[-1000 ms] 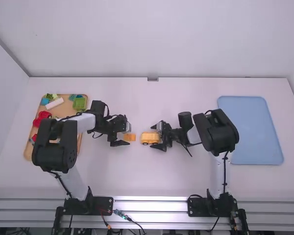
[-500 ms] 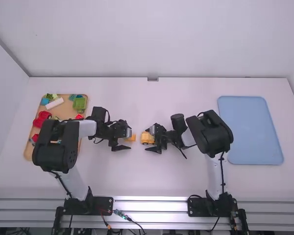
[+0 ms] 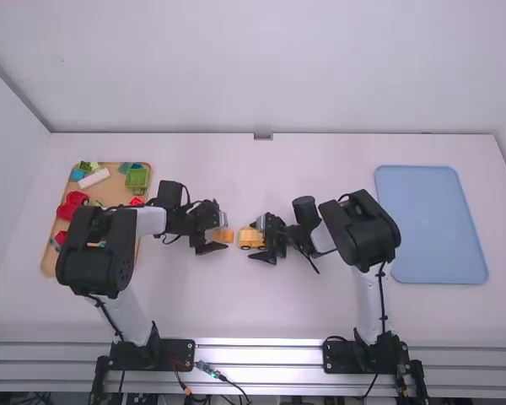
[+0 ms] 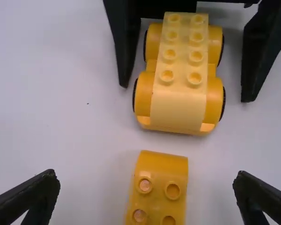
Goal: Assemble lego blocks to make yellow taxi
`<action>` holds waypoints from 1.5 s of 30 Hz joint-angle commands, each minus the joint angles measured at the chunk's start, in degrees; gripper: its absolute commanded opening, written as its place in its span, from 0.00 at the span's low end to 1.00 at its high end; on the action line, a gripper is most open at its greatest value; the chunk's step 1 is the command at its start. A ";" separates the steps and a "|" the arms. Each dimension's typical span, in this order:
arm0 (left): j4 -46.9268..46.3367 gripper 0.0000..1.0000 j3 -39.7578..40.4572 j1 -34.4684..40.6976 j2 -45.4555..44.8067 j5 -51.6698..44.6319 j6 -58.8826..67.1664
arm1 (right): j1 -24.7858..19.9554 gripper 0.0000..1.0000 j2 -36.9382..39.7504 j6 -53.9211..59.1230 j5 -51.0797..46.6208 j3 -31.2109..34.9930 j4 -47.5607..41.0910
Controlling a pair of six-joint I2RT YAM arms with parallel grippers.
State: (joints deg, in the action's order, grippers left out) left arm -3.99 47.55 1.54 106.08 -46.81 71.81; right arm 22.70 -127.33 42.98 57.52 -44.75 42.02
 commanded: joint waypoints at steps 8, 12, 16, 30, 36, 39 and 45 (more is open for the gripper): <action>-1.90 0.95 3.08 -0.35 4.31 -2.20 2.86 | -1.46 0.89 -0.79 3.13 -1.88 0.50 -1.68; -2.82 0.93 2.97 -0.74 4.31 -1.53 4.76 | -1.68 0.88 -0.79 3.06 -1.86 0.44 -1.92; -3.02 0.90 2.97 -0.74 4.31 -0.48 4.85 | -1.20 0.84 -0.79 3.69 -1.88 -0.15 -3.37; -4.28 0.67 2.84 -1.09 4.31 -0.70 7.82 | -2.12 0.66 -0.79 3.54 -0.35 -0.57 -3.96; -4.81 0.60 2.64 -1.27 4.31 -0.06 7.80 | -2.21 0.63 -0.79 3.54 -0.61 -0.50 -3.93; -4.20 0.54 2.23 -0.94 4.37 -0.30 7.80 | -2.14 0.61 -0.79 3.61 -0.61 -0.44 -3.93; -1.22 0.52 0.39 -0.83 4.37 -0.30 7.80 | -2.21 0.60 -0.79 5.05 -0.59 0.20 -3.50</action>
State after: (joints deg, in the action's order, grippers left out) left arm -5.08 49.28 0.82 109.78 -46.26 79.13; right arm 20.93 -127.33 46.85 59.44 -45.36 38.89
